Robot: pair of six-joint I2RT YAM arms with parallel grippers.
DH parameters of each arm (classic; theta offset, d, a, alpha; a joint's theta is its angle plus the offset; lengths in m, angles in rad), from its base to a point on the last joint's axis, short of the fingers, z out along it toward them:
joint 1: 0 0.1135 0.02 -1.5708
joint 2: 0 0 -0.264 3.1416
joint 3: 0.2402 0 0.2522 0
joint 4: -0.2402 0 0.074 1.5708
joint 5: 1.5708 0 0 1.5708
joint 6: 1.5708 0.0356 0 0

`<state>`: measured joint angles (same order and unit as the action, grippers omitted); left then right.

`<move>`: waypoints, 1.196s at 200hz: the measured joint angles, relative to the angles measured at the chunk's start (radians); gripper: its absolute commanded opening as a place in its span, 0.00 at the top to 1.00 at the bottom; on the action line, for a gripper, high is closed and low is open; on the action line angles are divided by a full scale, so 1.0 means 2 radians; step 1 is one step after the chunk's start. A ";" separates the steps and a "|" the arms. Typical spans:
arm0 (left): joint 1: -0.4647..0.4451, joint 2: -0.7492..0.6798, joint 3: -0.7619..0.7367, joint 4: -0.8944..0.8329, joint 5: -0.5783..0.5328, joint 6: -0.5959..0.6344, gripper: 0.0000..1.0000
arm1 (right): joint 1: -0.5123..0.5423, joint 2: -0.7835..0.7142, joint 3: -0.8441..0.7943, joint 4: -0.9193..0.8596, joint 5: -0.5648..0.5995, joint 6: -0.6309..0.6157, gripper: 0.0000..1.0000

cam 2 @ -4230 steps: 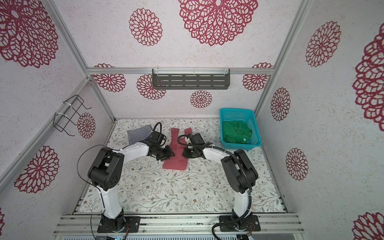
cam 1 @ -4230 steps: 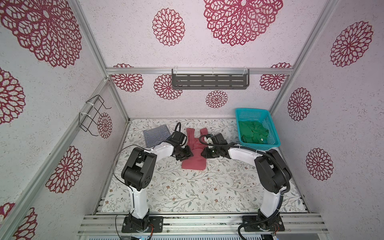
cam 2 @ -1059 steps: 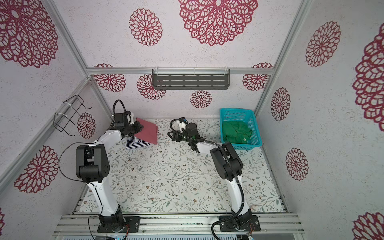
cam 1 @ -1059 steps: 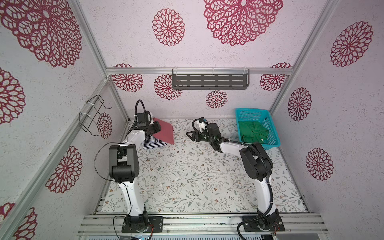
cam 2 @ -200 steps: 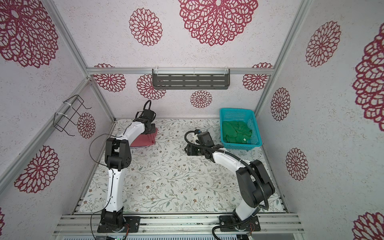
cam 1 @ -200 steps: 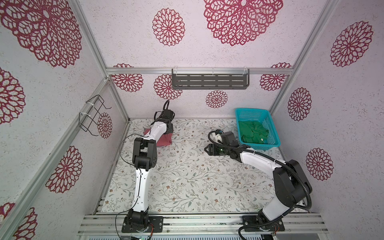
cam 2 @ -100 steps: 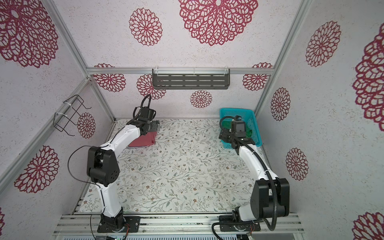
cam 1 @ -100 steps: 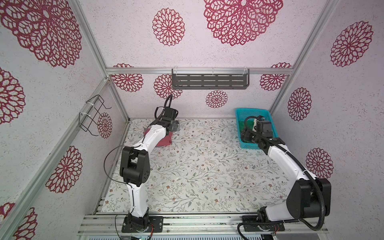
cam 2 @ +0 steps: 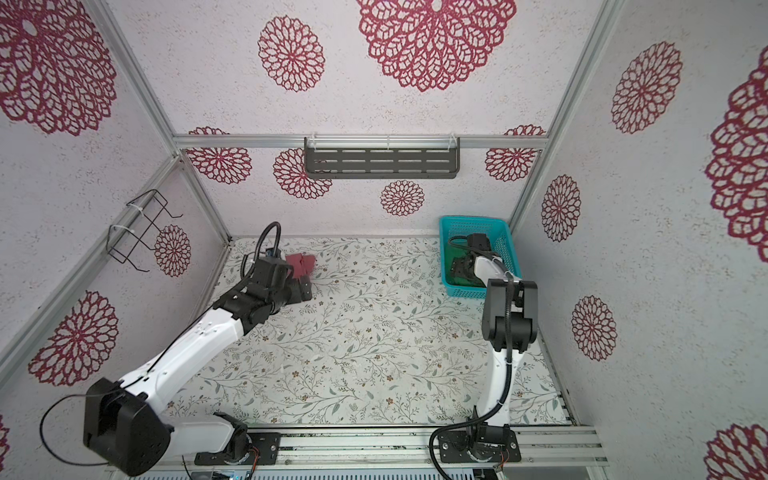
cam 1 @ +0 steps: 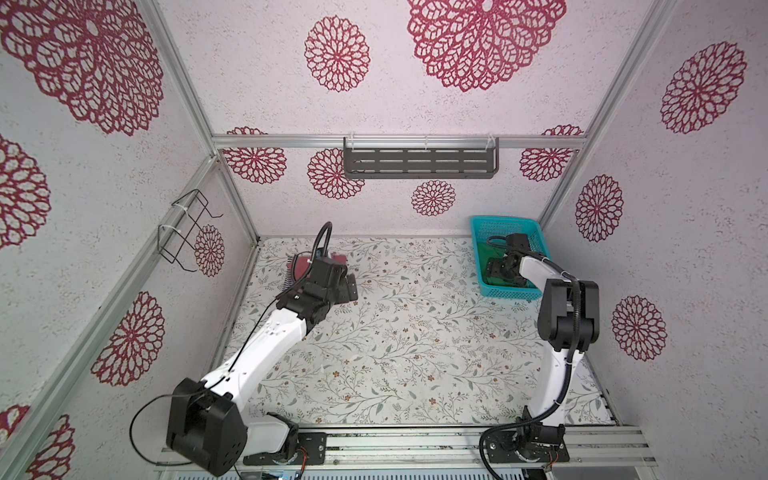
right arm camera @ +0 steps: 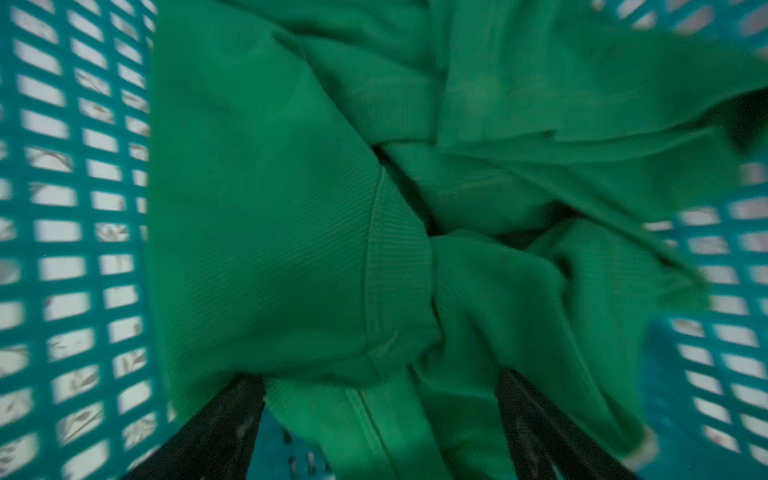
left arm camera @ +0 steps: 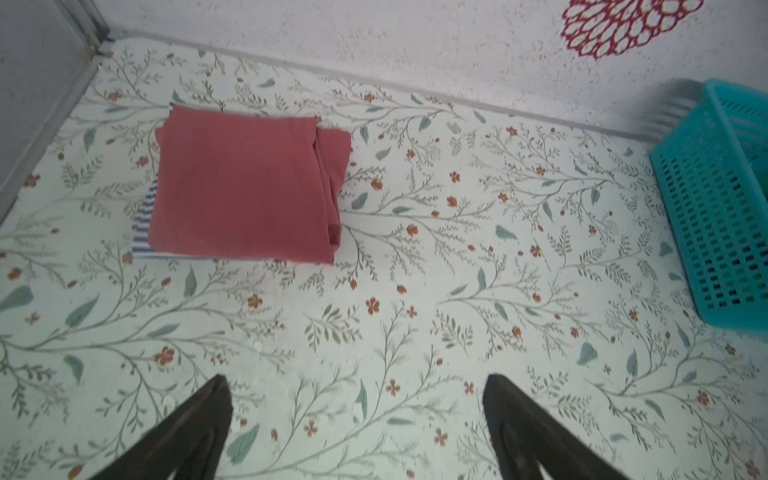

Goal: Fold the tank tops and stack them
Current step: 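Grasp the green top in the teal basket with the right gripper and lift it out, then drop the green top onto the mat centre with the right gripper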

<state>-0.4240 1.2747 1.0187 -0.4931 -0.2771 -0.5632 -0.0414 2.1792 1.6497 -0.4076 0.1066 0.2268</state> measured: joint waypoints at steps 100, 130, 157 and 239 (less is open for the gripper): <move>-0.001 -0.073 -0.045 -0.011 0.024 -0.038 0.01 | -0.002 -0.007 0.092 -0.062 -0.029 -0.005 1.00; -0.001 -0.073 -0.015 -0.010 0.035 -0.033 0.00 | 0.009 -0.097 0.143 -0.096 -0.035 -0.026 1.00; 0.002 -0.073 0.007 -0.005 0.045 -0.027 0.01 | 0.046 -0.205 0.185 -0.115 -0.042 -0.042 1.00; 0.023 -0.102 0.011 0.002 0.092 -0.023 0.11 | 0.253 -0.347 0.127 -0.131 -0.154 -0.055 1.00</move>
<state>-0.3782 1.0702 1.0412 -0.4896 -0.0929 -0.6102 0.4652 1.4845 1.9034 -0.6697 -0.2020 0.1169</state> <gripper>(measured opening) 0.903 0.074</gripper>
